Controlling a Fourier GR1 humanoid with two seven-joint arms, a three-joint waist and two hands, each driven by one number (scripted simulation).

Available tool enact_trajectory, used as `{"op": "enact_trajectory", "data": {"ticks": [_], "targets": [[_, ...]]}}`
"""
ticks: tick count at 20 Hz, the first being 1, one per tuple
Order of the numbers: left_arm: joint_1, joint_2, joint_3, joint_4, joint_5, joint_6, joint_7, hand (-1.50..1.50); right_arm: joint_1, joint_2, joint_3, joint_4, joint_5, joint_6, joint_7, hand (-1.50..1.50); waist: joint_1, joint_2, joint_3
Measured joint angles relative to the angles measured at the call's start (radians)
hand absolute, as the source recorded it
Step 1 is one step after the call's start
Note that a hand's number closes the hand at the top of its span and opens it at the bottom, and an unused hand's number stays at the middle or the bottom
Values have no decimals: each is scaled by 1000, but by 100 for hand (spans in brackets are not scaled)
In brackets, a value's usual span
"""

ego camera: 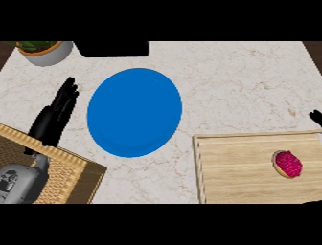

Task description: Pick the cupcake from the tray and place it in the plate

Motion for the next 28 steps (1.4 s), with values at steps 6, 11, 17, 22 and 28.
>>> {"op": "enact_trajectory", "data": {"ticks": [6, 11, 17, 22, 28], "targets": [[-17, -2, -9, 11, -3, 16, 18, 0, -61, -32, -4, -16, -56, 153, 169, -150, 9, 1, 3], [-43, -6, -4, 23, -25, 13, 33, 0, -102, 4, -14, 40, -66, 231, 193, -150, 10, 0, 5], [-57, -12, 13, 6, -52, 3, 84, 0, -146, 56, 28, 142, 5, 299, 187, -150, 12, 1, 3], [-64, -26, 32, -13, -70, 8, 124, 0, -171, 122, 69, 272, 91, 317, 133, -150, 12, 1, 4], [-60, -34, 38, -16, -99, 5, 143, 0, -165, 181, 73, 356, 167, 336, 75, -150, 9, -1, 7]]}}
